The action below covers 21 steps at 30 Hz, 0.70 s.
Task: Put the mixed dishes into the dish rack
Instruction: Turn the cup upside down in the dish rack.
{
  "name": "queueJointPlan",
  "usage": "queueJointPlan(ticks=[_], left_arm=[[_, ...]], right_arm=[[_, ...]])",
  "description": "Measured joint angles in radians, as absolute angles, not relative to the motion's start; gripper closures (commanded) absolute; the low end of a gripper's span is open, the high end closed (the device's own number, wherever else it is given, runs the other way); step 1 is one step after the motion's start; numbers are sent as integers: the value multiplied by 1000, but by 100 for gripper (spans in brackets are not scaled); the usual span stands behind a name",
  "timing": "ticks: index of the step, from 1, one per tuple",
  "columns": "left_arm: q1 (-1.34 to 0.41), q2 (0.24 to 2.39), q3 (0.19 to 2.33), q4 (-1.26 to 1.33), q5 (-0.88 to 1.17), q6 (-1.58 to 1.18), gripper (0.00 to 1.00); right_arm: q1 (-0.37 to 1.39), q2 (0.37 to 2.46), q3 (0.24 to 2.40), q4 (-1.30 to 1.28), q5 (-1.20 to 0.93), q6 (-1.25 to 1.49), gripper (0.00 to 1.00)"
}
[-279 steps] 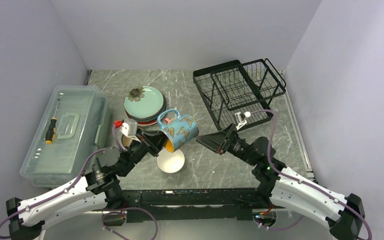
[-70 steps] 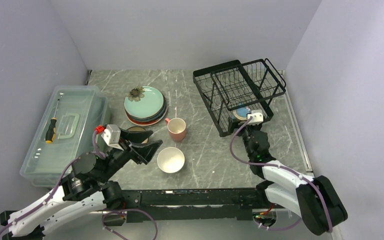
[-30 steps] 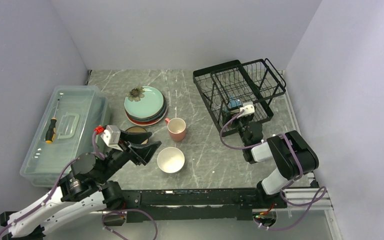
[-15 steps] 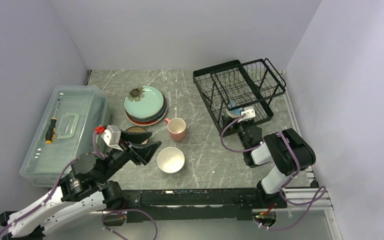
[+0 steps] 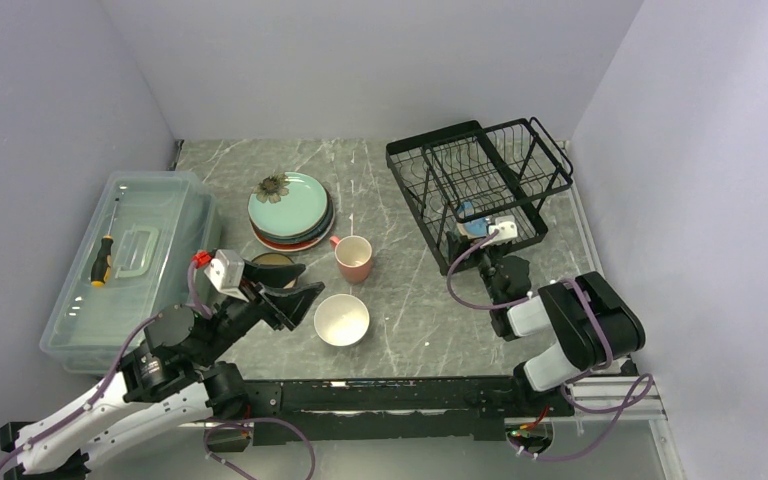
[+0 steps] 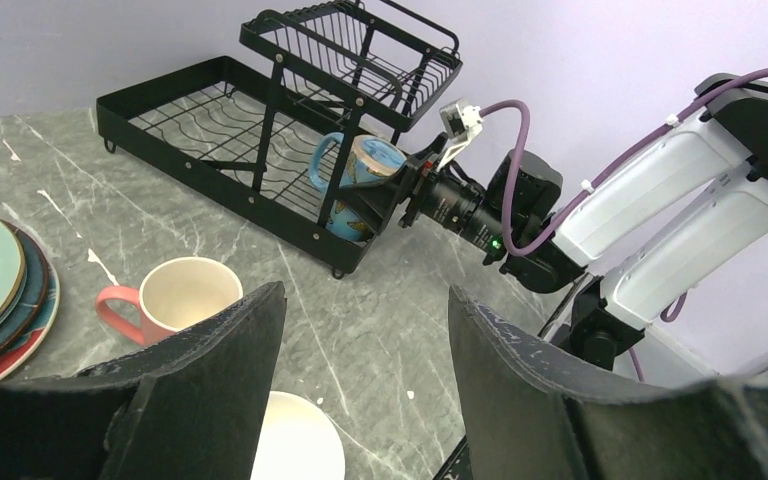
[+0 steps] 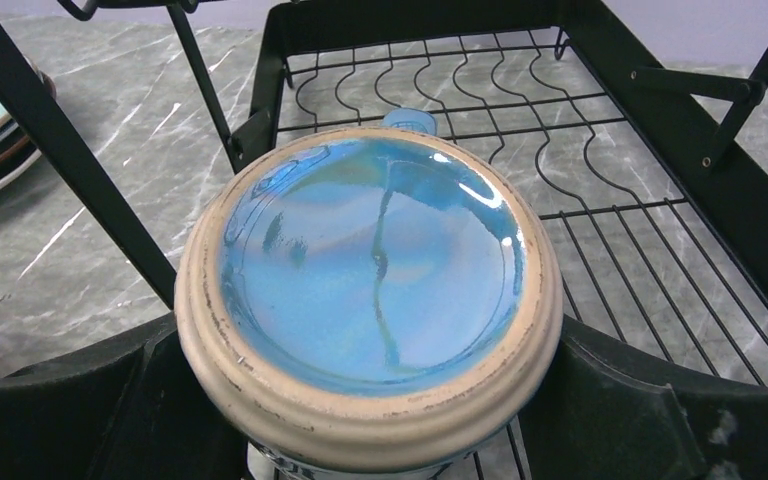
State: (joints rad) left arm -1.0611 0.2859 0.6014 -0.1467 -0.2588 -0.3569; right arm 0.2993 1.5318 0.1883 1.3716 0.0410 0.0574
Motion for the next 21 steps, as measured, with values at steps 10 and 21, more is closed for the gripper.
queueJointPlan(ticks=[10,21], left_arm=[[-1061,294,608,-147,-251,-360,33],[-1061,276,609,-148,-252,-360,32]], right_arm=[[303,1488,196,1248,44,73,1],[308,1403,244,1096,78,119,0]])
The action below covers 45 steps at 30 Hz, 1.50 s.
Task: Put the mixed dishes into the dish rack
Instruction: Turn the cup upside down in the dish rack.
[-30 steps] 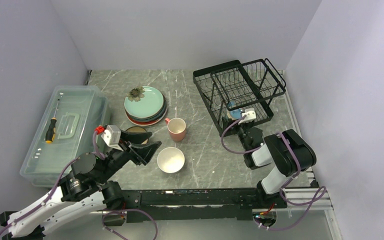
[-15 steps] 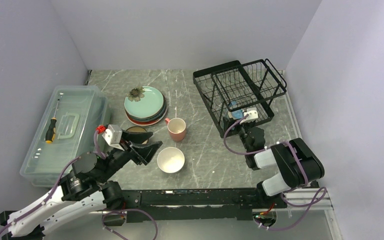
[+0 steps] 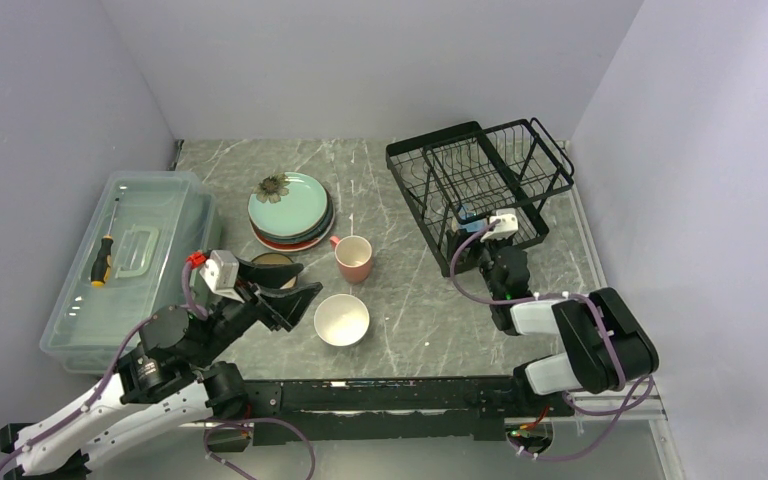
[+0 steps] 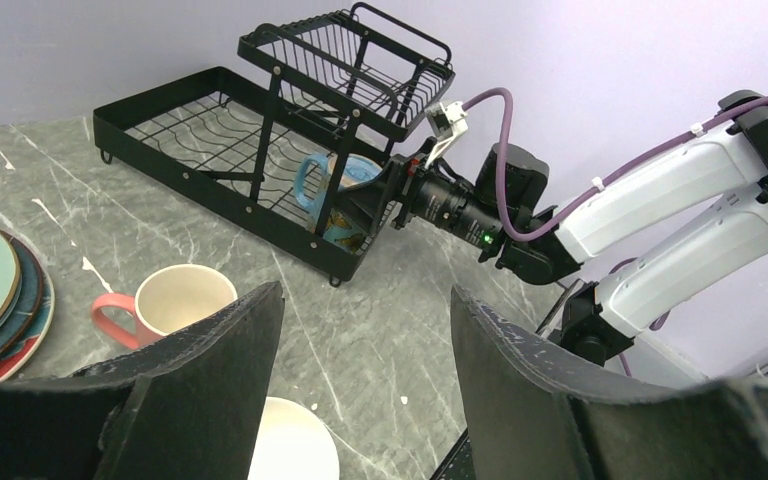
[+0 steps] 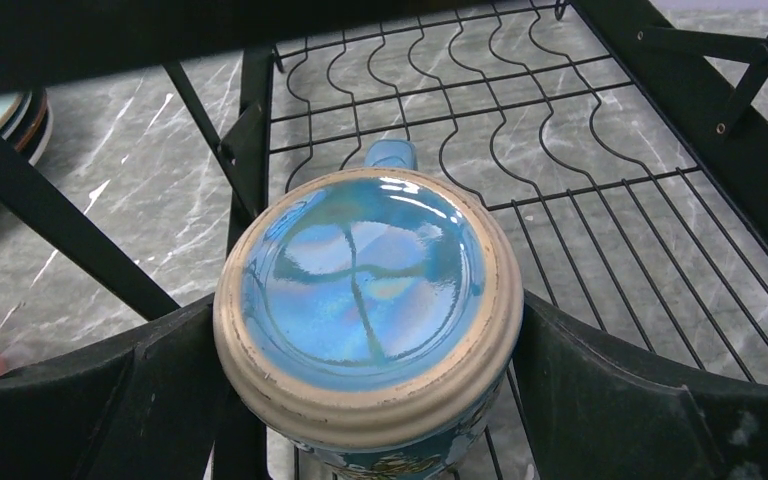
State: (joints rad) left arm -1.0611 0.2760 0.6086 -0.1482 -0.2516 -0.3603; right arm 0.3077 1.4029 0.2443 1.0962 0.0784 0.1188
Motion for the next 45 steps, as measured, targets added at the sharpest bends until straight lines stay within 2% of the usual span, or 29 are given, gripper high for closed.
queueJointPlan(ticks=[16,35,45], left_arm=[[-1061,265,608,-148,-253,-361,28],[-1061,263,609,-147,-252,-360,27],[-1061,263,609,-147,-253,-360,27]], right_arm=[[319,1245,268,837,115,162,0],[332,1152,343,556,161,233,0],[356,1110,449,276,218,243,0]])
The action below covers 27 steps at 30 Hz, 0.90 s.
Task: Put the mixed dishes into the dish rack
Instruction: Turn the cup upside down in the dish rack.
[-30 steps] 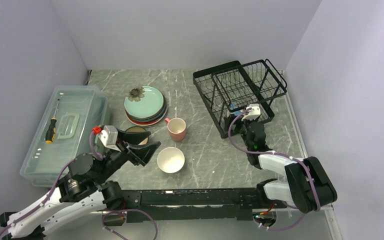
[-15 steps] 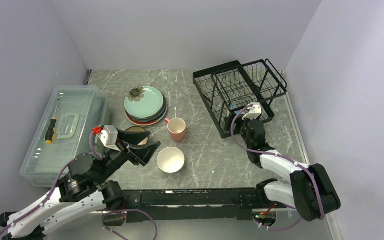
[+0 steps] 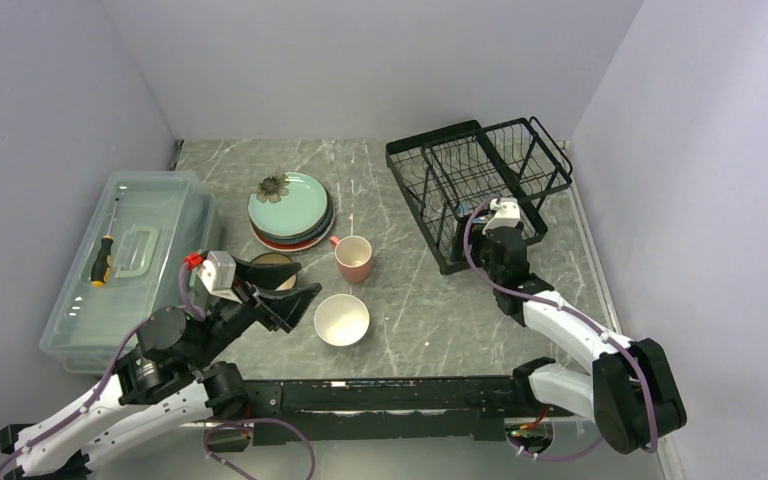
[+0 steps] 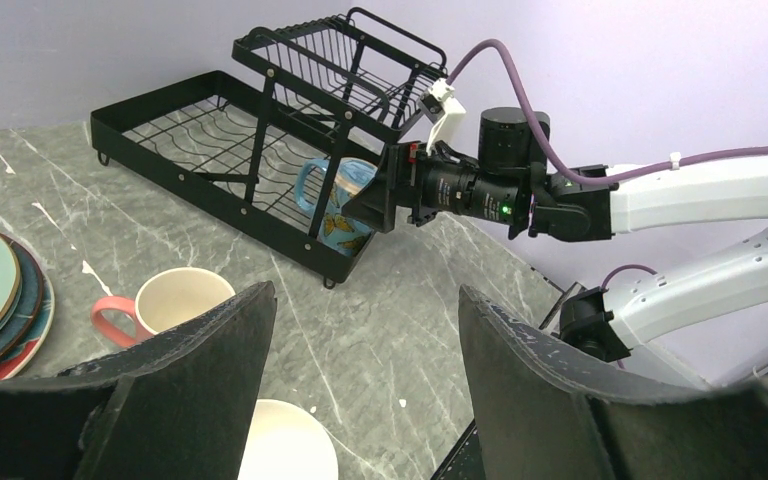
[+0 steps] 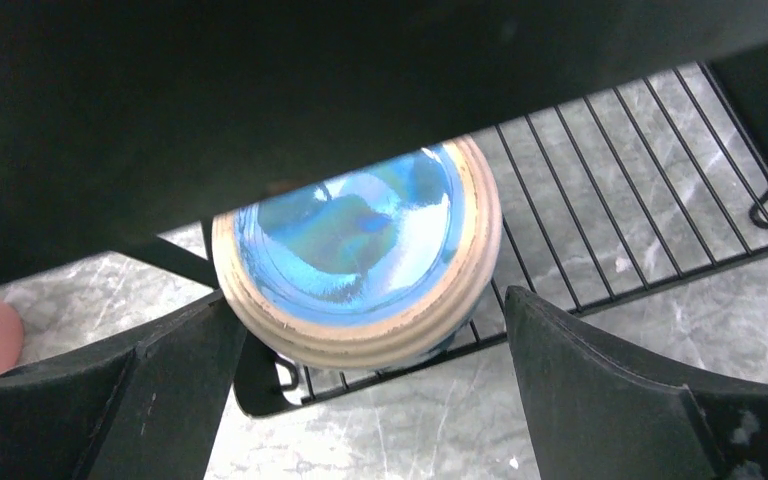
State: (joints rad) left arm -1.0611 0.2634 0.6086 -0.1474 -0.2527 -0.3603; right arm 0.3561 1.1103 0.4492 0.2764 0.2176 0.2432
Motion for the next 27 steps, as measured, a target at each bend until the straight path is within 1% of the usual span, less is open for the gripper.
queueJointPlan(ticks=[10,20,27], left_arm=[[-1061,263,609,-147,-252,-360,27],[-1061,263,609,-148,-252,-360,27],[-1061,265,610,-148,-253,-360,26]], right_arm=[[372,1089,516,105,234,248,0],[381,983,561,16,222,275,0],[381,929,594,-102,195,311,0]])
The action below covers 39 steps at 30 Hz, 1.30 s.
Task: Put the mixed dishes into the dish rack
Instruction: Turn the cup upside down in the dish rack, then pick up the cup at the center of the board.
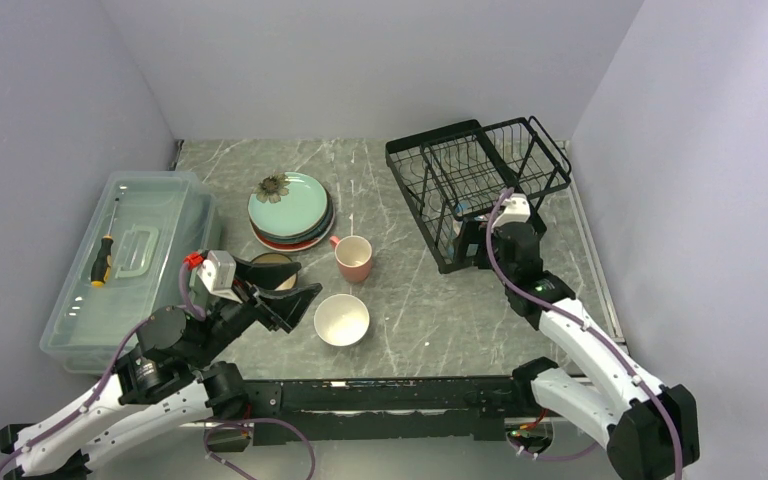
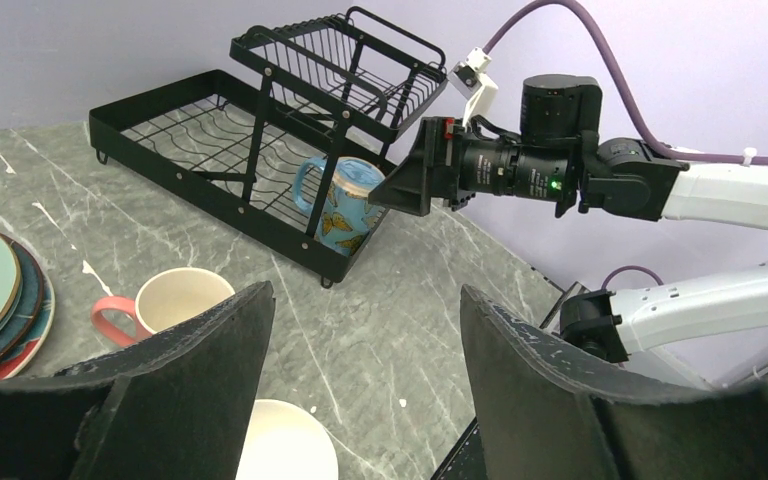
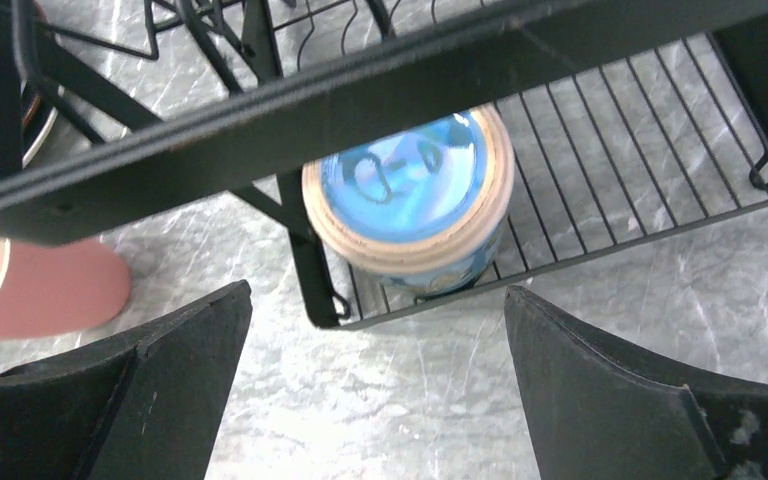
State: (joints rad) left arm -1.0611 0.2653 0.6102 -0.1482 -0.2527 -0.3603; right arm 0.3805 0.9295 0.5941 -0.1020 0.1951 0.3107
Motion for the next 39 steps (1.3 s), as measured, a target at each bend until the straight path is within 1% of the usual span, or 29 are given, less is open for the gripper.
queueJointPlan(ticks=[7,10,14,21,25,27,34,39], left_arm=[[-1061,274,624,-164,-260,-360,22],[-1061,277,635,-185,-268,-359,17],[-1062,279,656,-219,-299,-361,11],[-1062,300,728,-314,-354,-365,7],[-1062,370,788,-382,-373,-380,5],[-1062,409,812,-413,-381,-387,1],[-1062,534,864,-492,-392,-388,1],[-1062,601,892,-508,-411,-389,1]], right_arm=[[381,818,595,-189,155,361,0],[381,767,600,-227,157,414,0],[381,743,607,-290,159,456,0],[381,722,612,-378,136,464,0],[381,733,643,-432,62,458,1],[381,733,656,-448,14,453,1],[398,697,673,-496,-115,437,3],[458,677,680,-518,-134,439,4]])
